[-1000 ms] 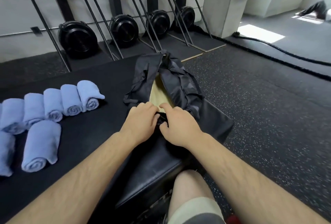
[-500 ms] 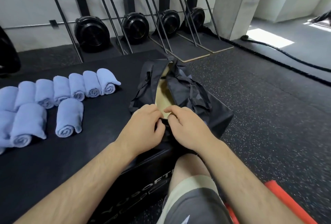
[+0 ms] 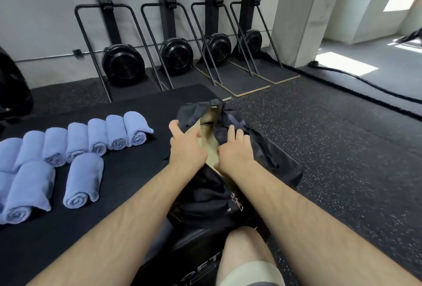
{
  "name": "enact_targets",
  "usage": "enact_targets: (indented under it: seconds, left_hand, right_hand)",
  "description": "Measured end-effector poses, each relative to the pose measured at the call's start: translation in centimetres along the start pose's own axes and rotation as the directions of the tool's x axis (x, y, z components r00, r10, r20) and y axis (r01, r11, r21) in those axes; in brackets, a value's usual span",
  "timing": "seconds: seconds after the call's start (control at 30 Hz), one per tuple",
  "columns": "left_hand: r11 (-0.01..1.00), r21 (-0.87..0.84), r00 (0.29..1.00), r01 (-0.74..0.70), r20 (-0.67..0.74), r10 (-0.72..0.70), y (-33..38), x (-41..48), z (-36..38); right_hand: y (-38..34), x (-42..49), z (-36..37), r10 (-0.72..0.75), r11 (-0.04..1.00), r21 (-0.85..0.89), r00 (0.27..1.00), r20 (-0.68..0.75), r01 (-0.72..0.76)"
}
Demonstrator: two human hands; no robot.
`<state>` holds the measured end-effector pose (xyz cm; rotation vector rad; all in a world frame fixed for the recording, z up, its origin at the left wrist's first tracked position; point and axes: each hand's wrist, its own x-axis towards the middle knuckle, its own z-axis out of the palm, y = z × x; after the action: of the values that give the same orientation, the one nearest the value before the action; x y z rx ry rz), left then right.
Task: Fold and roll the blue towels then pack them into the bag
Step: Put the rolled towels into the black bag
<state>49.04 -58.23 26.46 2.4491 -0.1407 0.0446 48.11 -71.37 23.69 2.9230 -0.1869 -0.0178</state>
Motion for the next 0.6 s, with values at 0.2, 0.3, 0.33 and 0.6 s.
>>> enact_targets:
  seconds: [0.2,0.3,0.33,0.6]
  left_hand:
    - [0.976,0.215,0.997,0.012,0.075,-0.029,-0.4,3.0,-0.1]
    - [0.947,0.317,0.999,-0.043,0.001,0.045,-0.7,3.0,-1.2]
    - [0.934,0.352,0.997,-0.061,-0.025,0.074,-0.7,3.1,-1.7]
    - [0.905,0.419,0.987,-0.07,-0.106,0.125,-1.4,5.4,-5.2]
  right_hand:
    - [-0.3,3.4,1.6,0.147,0.988,-0.047,0.989,0.024,-0.146]
    - [0.6,3.0,-0.3,0.197,0.98,0.025,0.977,-0.084,-0.196]
    - [1.1,2.8,-1.1,0.239,0.97,0.073,0.964,-0.12,-0.231]
    - [6.1,3.2,-5.8,0.297,0.943,0.231,0.918,-0.262,-0.239]
